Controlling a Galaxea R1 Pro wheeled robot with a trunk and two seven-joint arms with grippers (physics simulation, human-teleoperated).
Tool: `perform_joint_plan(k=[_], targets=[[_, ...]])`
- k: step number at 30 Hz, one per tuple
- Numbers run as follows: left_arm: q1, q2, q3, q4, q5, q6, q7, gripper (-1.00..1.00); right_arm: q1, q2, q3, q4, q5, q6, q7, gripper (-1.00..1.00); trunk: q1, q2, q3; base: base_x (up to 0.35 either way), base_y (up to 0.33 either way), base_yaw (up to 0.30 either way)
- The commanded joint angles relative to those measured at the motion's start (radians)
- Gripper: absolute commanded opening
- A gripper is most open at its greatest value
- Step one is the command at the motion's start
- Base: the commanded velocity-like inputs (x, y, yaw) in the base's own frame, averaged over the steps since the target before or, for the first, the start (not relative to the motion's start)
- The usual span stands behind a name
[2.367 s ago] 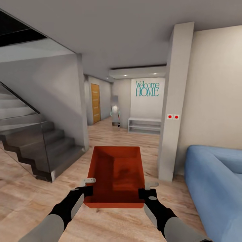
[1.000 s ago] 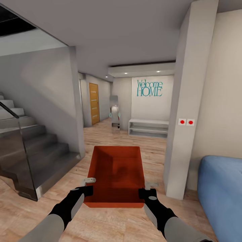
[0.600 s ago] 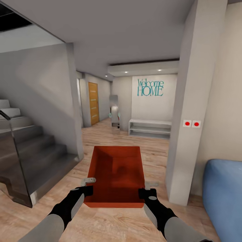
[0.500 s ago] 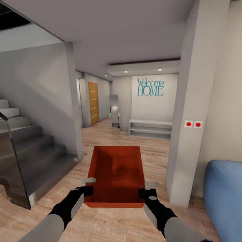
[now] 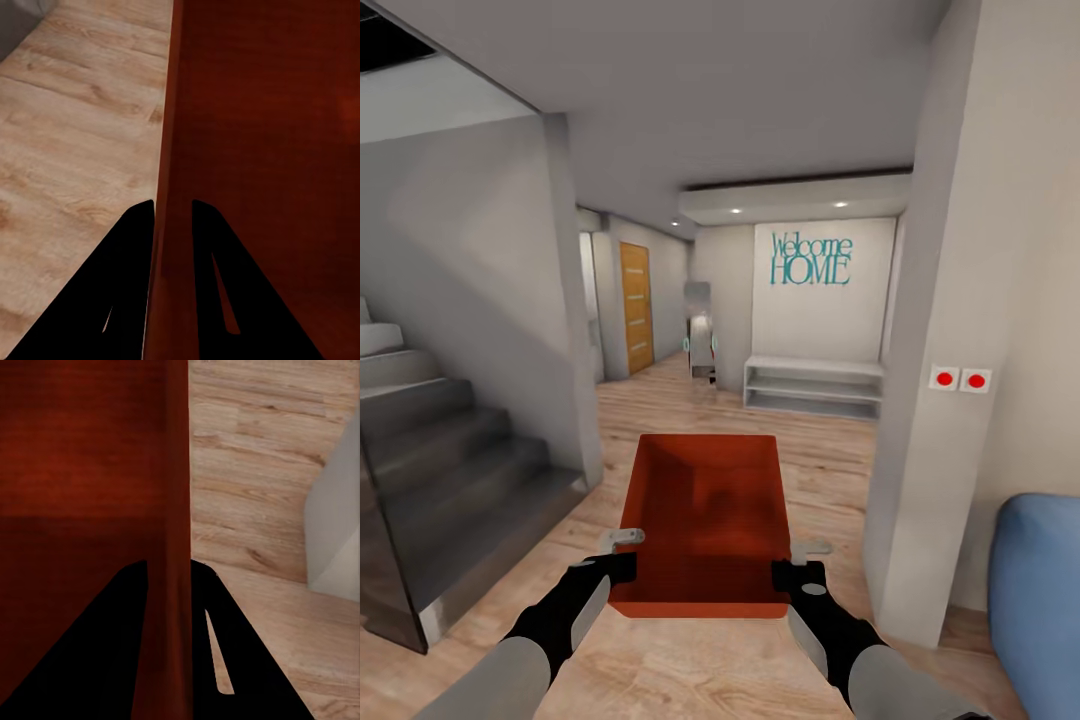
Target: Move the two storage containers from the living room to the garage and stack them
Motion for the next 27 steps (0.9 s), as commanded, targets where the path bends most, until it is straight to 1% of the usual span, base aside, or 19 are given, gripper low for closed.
perform_joint_plan(k=[1,27], targets=[[0.0,0.003,0.009,-0.002,-0.011,0.008,0.029,-1.0,-0.001,-0.001,-0.013,-0.003,0.007,0.0,-0.061,-1.0,0.001,-0.001,-0.001,0.321,0.0,0.0],[0.0,0.003,0.011,-0.002,-0.011,0.007,0.029,-1.0,-0.001,-0.002,-0.013,-0.003,0.008,0.0,-0.062,-1.0,0.001,-0.001,-0.005,0.321,0.0,0.0]])
